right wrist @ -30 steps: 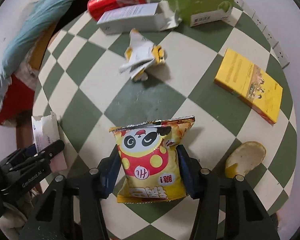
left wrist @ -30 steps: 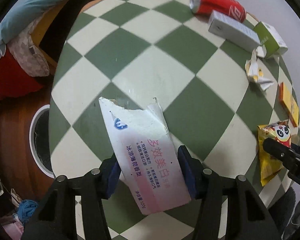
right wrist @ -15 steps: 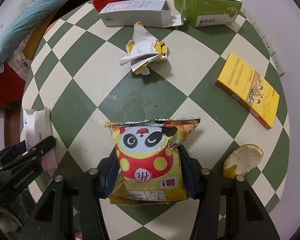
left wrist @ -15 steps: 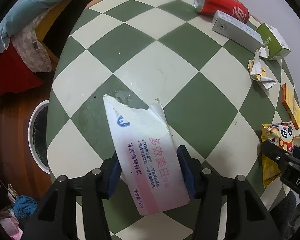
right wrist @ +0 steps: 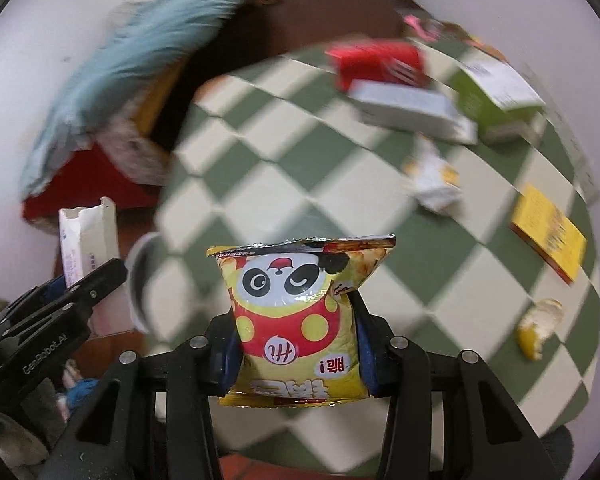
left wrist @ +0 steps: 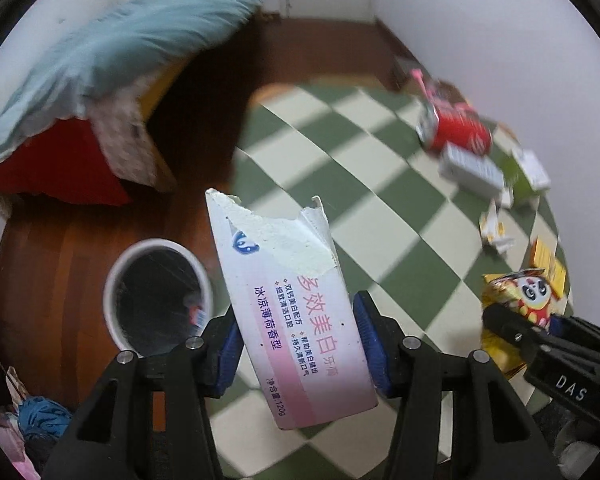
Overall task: Collect trash
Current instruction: 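Carry both items over the white bin and open both tools to drop them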
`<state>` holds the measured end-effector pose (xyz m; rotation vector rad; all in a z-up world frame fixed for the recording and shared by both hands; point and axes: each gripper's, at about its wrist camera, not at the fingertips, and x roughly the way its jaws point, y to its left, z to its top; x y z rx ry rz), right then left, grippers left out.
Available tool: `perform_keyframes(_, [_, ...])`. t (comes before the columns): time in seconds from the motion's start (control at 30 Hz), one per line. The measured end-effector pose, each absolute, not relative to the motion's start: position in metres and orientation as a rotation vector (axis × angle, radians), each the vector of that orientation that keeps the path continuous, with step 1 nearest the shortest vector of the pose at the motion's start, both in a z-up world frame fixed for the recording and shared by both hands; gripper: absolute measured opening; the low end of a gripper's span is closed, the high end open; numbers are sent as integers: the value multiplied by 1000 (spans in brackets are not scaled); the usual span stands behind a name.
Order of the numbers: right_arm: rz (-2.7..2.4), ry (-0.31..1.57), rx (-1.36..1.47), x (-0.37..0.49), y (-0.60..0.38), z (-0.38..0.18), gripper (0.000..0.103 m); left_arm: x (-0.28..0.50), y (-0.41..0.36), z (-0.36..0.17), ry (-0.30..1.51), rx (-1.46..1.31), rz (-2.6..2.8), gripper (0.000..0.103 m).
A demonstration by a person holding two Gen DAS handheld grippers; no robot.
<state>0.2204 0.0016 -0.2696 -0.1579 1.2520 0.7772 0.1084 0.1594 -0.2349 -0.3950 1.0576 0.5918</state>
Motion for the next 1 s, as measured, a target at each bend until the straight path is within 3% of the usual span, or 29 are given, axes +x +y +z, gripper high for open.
perform_keyframes(0.27, [1034, 1240, -200, 149, 110, -249, 48, 19, 250, -210, 1007, -491, 710, 49])
perform_keyframes(0.57, [1097, 1350, -386, 90, 243, -332, 48, -46, 354, -280, 1103, -693, 786, 50])
perform_keyframes(0.93, [1044, 1446, -500, 80, 337, -425, 48, -58, 431, -362, 1181, -882, 752, 53])
perform_keyframes(1.0, [1042, 1459, -517, 81, 343, -437, 48, -61, 437, -373, 1190, -918, 746, 57])
